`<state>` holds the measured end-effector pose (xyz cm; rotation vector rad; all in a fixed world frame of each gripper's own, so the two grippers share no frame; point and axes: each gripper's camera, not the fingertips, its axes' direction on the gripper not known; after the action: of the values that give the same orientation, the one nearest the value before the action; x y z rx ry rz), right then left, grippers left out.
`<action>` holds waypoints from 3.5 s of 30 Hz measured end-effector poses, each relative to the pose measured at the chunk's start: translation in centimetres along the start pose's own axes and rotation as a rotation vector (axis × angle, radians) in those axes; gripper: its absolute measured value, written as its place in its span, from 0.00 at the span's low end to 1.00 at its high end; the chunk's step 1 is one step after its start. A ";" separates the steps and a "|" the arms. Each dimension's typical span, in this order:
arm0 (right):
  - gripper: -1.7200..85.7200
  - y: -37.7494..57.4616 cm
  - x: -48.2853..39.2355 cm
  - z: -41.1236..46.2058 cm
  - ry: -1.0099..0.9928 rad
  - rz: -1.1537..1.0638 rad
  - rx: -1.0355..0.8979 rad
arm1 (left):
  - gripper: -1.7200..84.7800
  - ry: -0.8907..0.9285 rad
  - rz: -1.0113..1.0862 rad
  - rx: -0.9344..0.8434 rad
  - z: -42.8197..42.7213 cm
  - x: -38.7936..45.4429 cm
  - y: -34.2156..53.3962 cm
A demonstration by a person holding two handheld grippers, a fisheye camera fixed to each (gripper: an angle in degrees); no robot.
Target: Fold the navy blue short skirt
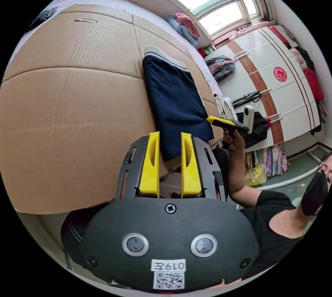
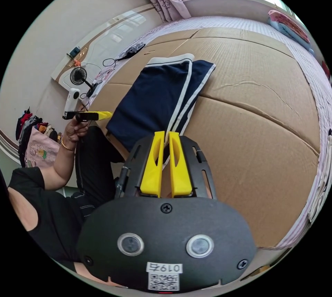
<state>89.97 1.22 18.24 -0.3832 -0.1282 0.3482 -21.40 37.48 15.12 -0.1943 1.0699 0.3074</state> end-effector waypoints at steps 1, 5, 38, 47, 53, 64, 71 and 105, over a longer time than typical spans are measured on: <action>0.02 0.0 0.0 0.1 0.000 0.000 -0.001 | 0.12 -0.016 -0.008 -0.014 0.3 -0.1 -0.1; 0.02 0.3 0.1 0.5 0.013 -0.004 0.002 | 0.10 0.038 -0.035 -0.039 1.8 -0.6 -0.7; 0.07 -1.0 4.0 2.4 -0.090 -0.076 0.025 | 0.16 0.058 -0.035 0.029 1.4 -9.5 -8.9; 0.12 -4.7 7.1 3.2 -0.081 -0.058 0.096 | 0.18 0.103 -0.074 0.091 4.6 -14.5 -26.4; 0.12 -9.2 12.1 3.7 -0.085 -0.007 0.169 | 0.20 0.186 -0.120 0.000 9.2 -18.6 -33.0; 0.04 -13.0 17.1 8.6 -0.052 0.069 0.121 | 0.12 0.157 -0.059 -0.068 13.2 -19.9 -37.8; 0.02 -14.1 18.8 9.5 0.029 0.061 0.124 | 0.09 0.061 0.002 -0.065 14.0 -19.8 -39.5; 0.09 -31.0 26.7 19.9 -0.065 -0.039 0.118 | 0.10 0.103 0.080 -0.072 18.9 -23.8 -43.6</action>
<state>120.68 -9.40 50.09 -0.2529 -0.1781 0.3281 -1.48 -1.40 45.31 -0.2339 1.1715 0.4123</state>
